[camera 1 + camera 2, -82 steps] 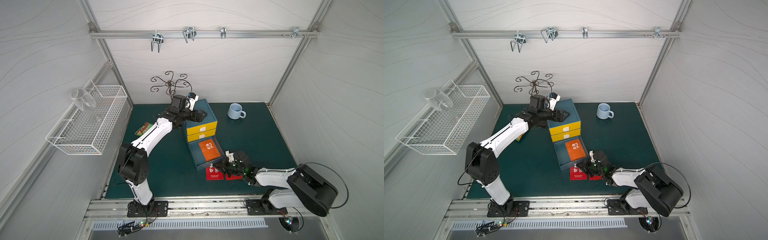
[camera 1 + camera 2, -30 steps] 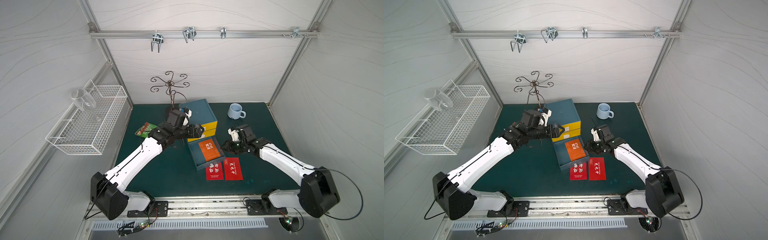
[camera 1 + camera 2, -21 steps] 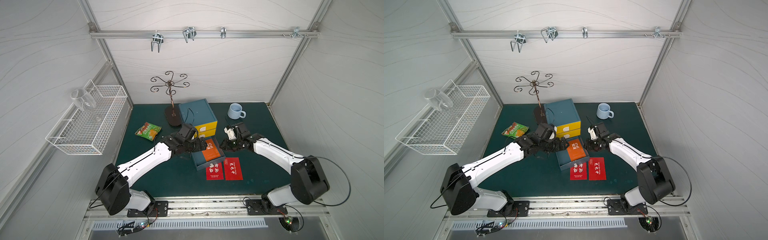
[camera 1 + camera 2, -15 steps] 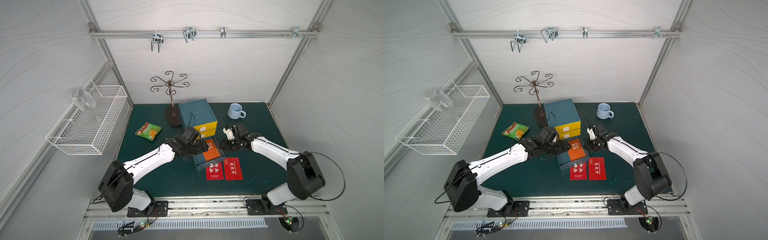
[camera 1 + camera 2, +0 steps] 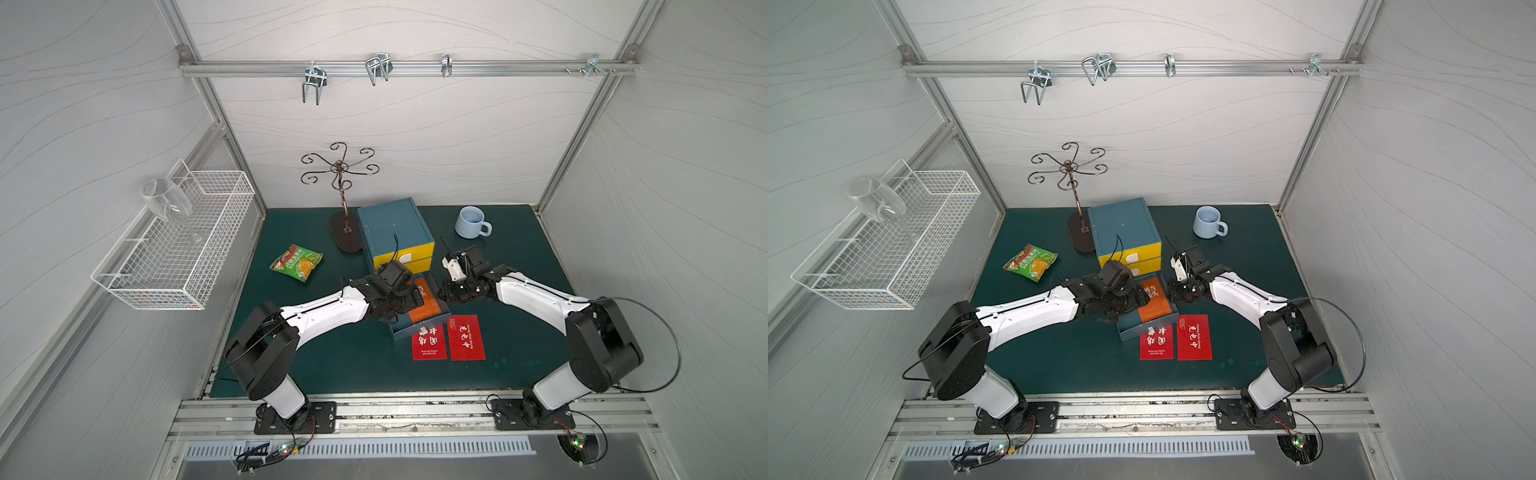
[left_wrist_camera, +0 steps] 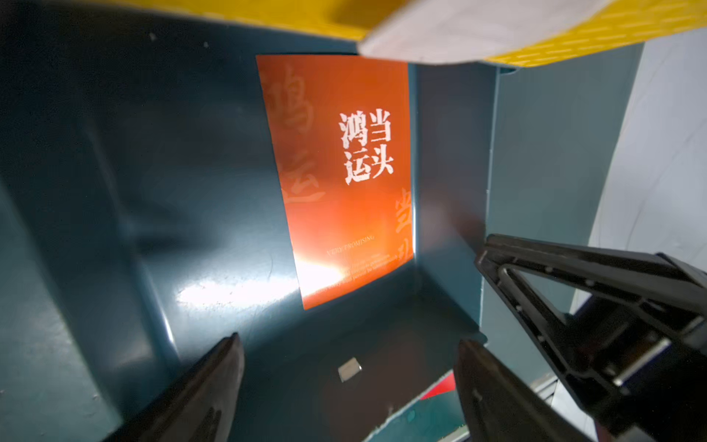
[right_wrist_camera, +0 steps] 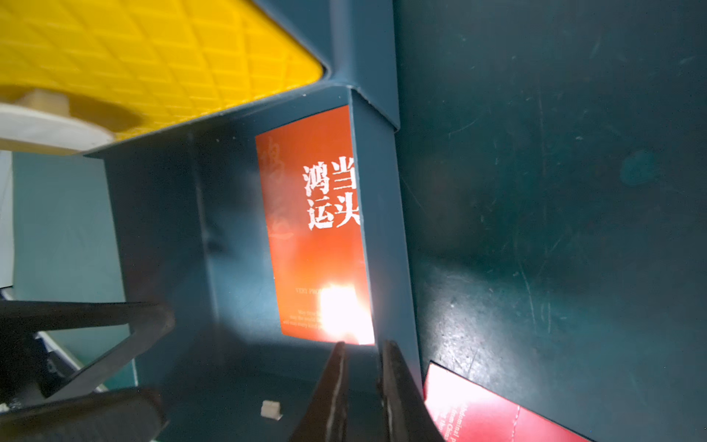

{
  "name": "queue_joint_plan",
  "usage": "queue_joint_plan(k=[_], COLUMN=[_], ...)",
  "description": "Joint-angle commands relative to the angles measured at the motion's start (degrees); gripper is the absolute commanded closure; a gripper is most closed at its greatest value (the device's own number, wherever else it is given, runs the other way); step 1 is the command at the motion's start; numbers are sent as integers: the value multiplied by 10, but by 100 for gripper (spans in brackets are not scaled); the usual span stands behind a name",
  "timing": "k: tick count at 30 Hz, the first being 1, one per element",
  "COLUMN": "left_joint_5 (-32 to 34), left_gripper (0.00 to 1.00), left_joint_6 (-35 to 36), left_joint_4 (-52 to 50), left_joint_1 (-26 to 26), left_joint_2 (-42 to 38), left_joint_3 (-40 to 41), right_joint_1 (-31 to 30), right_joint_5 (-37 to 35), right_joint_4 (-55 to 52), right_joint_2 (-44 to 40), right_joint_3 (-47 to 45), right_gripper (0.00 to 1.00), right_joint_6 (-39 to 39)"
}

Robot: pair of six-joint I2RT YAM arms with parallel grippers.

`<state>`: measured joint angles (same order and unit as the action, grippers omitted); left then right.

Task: Take the postcards out of the drawer
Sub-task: Pick up the postcard from the drawer.

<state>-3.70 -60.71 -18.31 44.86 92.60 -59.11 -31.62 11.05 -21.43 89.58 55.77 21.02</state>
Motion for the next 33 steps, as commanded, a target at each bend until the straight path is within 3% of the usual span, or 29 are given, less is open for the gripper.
queue_joint_plan(k=[1, 21, 33], left_joint_5=[16, 41, 14], left_gripper=[8, 8, 8], left_joint_6=[-14, -34, -51], left_joint_4=[26, 0, 67], left_joint_1=[7, 17, 19], left_joint_2=[14, 103, 150], left_joint_3=[-30, -73, -56], right_joint_1=[-7, -14, -15], right_joint_5=[-17, -19, -13], right_joint_4=[1, 9, 12], right_joint_2=[10, 34, 37], right_joint_3=[8, 15, 15], right_gripper=[81, 92, 94], right_joint_6=[-11, -6, -9])
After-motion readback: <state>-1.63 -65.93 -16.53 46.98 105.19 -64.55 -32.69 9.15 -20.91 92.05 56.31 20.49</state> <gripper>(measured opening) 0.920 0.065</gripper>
